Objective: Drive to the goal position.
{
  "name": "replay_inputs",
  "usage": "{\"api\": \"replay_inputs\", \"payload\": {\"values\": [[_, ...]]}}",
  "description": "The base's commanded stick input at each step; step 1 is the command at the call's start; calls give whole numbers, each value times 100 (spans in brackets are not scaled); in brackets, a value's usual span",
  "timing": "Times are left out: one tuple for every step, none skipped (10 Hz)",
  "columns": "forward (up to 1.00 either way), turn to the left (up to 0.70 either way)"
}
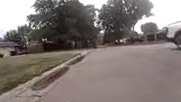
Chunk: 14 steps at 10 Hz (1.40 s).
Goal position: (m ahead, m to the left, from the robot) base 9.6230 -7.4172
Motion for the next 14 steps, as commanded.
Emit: {"api": "replay_inputs", "payload": {"values": [[50, 0], [50, 0], [50, 0], [50, 0], [50, 0], [50, 0], [50, 0], [50, 0], [50, 0], [50, 0], [50, 0], [50, 0], [50, 0], [50, 0]]}}
